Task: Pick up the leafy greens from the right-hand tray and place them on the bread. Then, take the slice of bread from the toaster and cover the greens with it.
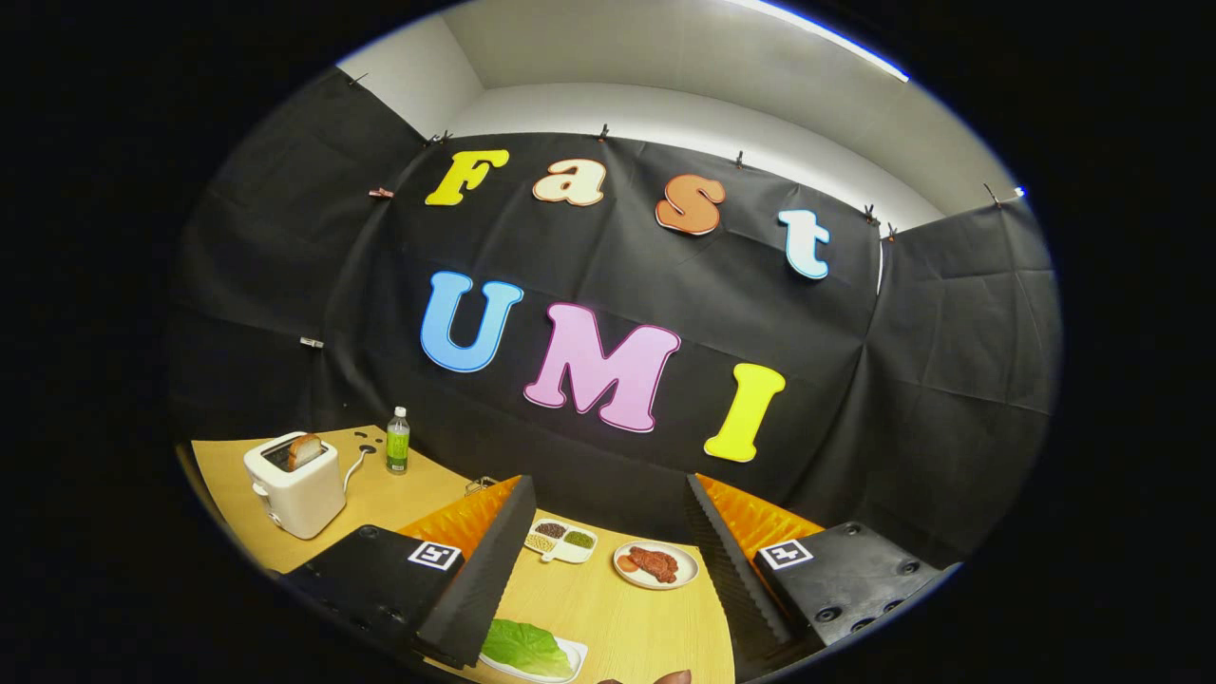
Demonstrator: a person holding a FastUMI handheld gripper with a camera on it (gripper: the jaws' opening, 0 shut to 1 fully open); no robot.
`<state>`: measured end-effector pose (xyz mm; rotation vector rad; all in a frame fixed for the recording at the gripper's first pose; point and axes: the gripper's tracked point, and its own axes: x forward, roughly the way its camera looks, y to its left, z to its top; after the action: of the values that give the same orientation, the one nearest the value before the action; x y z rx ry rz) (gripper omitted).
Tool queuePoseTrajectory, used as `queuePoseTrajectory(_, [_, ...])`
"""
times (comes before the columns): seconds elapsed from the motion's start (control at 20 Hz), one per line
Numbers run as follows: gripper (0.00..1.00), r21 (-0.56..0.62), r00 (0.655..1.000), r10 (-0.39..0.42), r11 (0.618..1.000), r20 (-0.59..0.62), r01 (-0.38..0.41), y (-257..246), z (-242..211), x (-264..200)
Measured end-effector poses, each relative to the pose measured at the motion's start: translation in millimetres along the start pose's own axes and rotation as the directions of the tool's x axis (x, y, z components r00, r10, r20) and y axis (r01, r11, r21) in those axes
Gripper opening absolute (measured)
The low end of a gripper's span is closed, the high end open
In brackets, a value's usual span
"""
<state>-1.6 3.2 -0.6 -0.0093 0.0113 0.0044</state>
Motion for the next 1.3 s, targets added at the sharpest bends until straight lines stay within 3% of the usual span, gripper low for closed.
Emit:
queuePoseTrajectory(0.4, [0.98,-0.008,1.000,0.018,1.000,-0.019,-0.018,3,-4,6])
queuePoseTrajectory(0.6, [0.98,0.016,0.974,0.117,0.993,-0.192,-0.116,22,-50,10])
queuePoseTrajectory(0.7, [0.97,0.045,0.943,0.171,0.985,-0.286,-0.165,34,-79,10])
queuePoseTrajectory(1.0, [0.95,0.057,0.800,0.312,0.942,-0.512,-0.331,76,-178,3])
queuePoseTrajectory(1.3, [0.92,-0.007,0.621,0.403,0.835,-0.673,-0.550,108,-269,-4])
